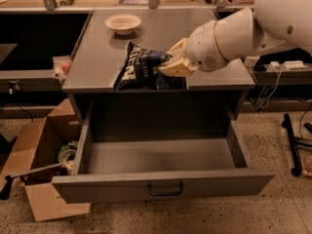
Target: Place blue chip bag into top drawer
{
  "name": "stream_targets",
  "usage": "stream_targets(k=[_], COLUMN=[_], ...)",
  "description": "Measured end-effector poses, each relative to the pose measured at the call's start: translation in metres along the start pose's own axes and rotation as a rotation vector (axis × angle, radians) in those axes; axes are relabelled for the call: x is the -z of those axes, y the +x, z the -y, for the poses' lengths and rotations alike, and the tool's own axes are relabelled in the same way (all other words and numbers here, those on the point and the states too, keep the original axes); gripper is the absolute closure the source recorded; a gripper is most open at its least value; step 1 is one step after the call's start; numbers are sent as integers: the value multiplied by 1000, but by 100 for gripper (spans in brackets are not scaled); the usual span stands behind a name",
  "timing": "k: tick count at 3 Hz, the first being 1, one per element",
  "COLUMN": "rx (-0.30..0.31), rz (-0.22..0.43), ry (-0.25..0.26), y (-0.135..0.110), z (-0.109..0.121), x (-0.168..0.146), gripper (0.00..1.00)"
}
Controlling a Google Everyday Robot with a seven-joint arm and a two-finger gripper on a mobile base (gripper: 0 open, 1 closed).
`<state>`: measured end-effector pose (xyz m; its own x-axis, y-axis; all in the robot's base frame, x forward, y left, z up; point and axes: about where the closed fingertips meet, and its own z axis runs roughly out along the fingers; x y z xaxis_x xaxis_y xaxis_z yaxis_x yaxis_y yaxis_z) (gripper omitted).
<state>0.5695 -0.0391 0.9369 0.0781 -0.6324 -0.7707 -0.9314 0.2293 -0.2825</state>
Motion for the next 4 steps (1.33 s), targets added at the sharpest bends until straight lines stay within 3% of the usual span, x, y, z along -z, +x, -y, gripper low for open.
stream_targets(k=[1, 2, 3, 4], rx=[-63, -64, -141, -309], rz=[-61, -61, -77, -92], ry=[-83, -83, -102, -121], y=[30, 30, 55, 104], z=[-48, -48, -58, -83], x=[-12, -12, -23, -37], gripper=[100, 100, 100, 100])
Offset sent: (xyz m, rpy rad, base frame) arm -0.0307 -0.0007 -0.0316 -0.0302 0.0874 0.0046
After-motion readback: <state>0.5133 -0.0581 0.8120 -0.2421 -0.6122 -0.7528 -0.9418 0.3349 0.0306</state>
